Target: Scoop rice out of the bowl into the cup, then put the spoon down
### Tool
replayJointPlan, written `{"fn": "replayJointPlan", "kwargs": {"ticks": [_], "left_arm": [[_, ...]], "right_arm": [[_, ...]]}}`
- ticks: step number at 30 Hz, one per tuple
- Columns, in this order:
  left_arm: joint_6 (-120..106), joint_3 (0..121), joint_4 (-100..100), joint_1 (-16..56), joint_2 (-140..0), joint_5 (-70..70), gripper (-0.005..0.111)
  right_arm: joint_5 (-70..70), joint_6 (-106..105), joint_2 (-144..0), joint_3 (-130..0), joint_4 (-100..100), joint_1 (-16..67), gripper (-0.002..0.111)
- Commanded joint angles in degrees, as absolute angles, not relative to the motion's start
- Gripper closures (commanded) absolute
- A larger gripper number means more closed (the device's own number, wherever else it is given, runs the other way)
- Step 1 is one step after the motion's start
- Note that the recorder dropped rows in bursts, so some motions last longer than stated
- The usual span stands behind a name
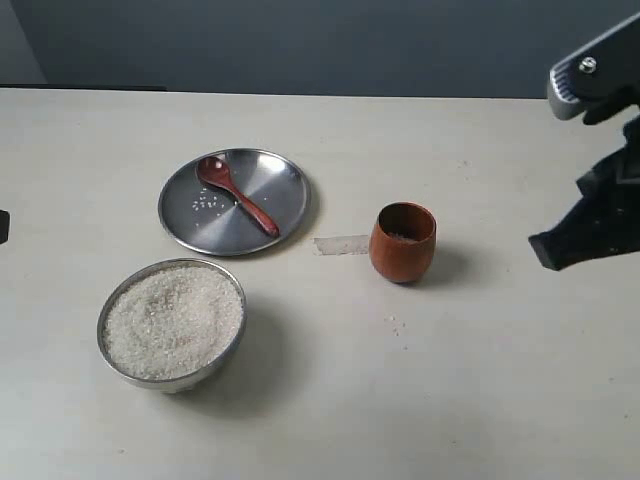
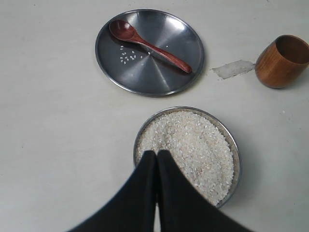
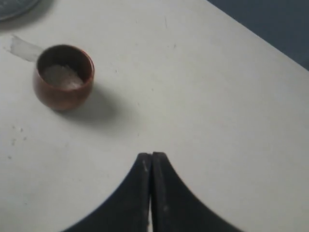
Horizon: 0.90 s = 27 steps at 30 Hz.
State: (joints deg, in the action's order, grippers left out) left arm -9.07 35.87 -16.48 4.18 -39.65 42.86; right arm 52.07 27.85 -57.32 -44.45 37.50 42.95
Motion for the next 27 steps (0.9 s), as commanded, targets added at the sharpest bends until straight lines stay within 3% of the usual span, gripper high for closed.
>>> {"fn": "replayJointPlan", "kwargs": {"ticks": [1, 14, 21, 24, 27], "left_arm": [[-9.2, 36.2, -16.4, 4.4, -39.7, 42.4, 0.106], [-9.2, 36.2, -16.4, 4.4, -39.7, 42.4, 0.106], [-9.2, 36.2, -16.3, 4.4, -39.7, 42.4, 0.106], [-9.2, 36.2, -16.3, 4.4, -39.7, 42.4, 0.106], [-9.2, 36.2, -16.3, 4.4, -39.7, 42.4, 0.106]], "right_arm": [[57.7, 28.1, -54.7, -43.7, 37.9, 42.7, 0.108], [47.5, 28.3, -51.9, -43.7, 34.8, 40.0, 0.108], [32.8, 28.3, -41.6, -43.7, 32.4, 18.3, 0.108], [32.7, 28.3, -38.0, -43.7, 32.4, 5.3, 0.108], [33.7, 28.3, -36.4, -43.7, 32.9, -1.2, 0.108]]}}
